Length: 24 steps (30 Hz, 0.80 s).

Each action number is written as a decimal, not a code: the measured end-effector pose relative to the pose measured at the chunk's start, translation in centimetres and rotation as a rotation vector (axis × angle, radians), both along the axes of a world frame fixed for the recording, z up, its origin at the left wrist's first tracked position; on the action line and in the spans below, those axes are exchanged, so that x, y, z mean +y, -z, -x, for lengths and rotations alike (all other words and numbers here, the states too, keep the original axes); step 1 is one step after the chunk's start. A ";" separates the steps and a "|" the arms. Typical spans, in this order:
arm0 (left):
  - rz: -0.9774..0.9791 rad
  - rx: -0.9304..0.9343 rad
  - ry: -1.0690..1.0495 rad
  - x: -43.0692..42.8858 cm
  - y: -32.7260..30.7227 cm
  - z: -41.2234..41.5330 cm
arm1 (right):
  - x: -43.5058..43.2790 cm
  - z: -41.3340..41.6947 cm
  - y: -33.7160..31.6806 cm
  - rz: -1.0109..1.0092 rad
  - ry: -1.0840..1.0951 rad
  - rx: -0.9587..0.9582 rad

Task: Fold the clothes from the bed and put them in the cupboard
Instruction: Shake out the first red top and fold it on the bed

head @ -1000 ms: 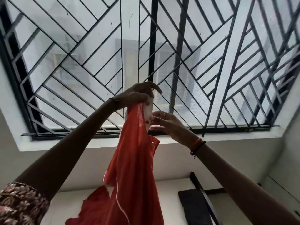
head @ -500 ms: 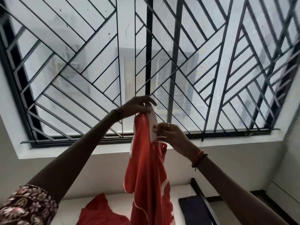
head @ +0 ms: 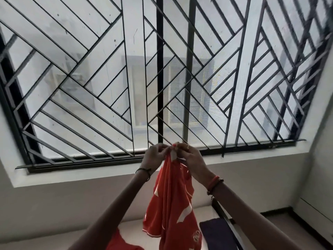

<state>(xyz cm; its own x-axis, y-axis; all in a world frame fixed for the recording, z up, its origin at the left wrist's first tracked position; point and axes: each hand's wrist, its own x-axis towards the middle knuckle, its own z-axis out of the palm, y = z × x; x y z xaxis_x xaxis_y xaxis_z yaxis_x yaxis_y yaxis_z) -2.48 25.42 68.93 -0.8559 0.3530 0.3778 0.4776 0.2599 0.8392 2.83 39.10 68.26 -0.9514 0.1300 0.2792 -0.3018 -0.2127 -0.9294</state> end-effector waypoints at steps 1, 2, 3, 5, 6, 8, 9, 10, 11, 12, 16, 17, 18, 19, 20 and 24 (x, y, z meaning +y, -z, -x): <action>-0.007 -0.001 0.002 0.0 0.3 0.0 | 0.0 0.0 0.2 0.002 0.025 0.012; -0.013 0.000 -0.005 0.0 0.7 0.0 | 0.0 0.0 0.3 0.004 0.056 0.024; -0.012 0.002 -0.028 -0.1 0.9 0.1 | -0.1 0.1 0.4 0.004 0.100 0.040; -0.020 -0.004 -0.071 -0.3 1.2 0.3 | -0.4 0.4 0.5 0.000 0.181 0.073; -0.025 -0.012 -0.079 -0.3 1.2 0.4 | -0.5 0.4 0.5 -0.006 0.205 0.090; -0.036 -0.018 -0.070 -0.3 0.9 0.3 | -0.6 0.5 0.4 -0.021 0.216 0.116; -0.047 -0.022 -0.050 -0.2 0.8 0.3 | -0.6 0.5 0.4 -0.033 0.220 0.129; -0.060 -0.030 -0.020 -0.3 0.5 0.3 | -0.5 0.5 0.4 -0.049 0.228 0.144; -0.078 -0.047 0.006 -0.3 0.3 0.2 | -0.5 0.6 0.4 -0.070 0.246 0.159; -0.096 -0.058 0.033 -0.3 0.0 0.1 | -0.5 0.7 0.3 -0.088 0.262 0.174; -0.121 -0.072 0.059 -0.4 -1.1 0.2 | -0.4 1.0 0.0 -0.123 0.300 0.192; -0.121 -0.093 0.072 -0.5 -1.4 0.2 | -0.3 1.1 -0.2 -0.130 0.311 0.194; -0.131 -0.117 0.090 -0.5 -1.6 0.2 | -0.3 1.2 -0.2 -0.139 0.323 0.195; -0.140 -0.137 0.102 -0.6 -1.9 0.2 | -0.2 1.3 -0.2 -0.150 0.333 0.198; -0.149 -0.160 0.115 -0.8 -2.1 0.2 | -0.2 1.3 -0.3 -0.160 0.340 0.203; -0.168 -0.194 0.123 -1.4 -2.4 0.3 | -0.1 1.4 -0.5 -0.188 0.310 0.226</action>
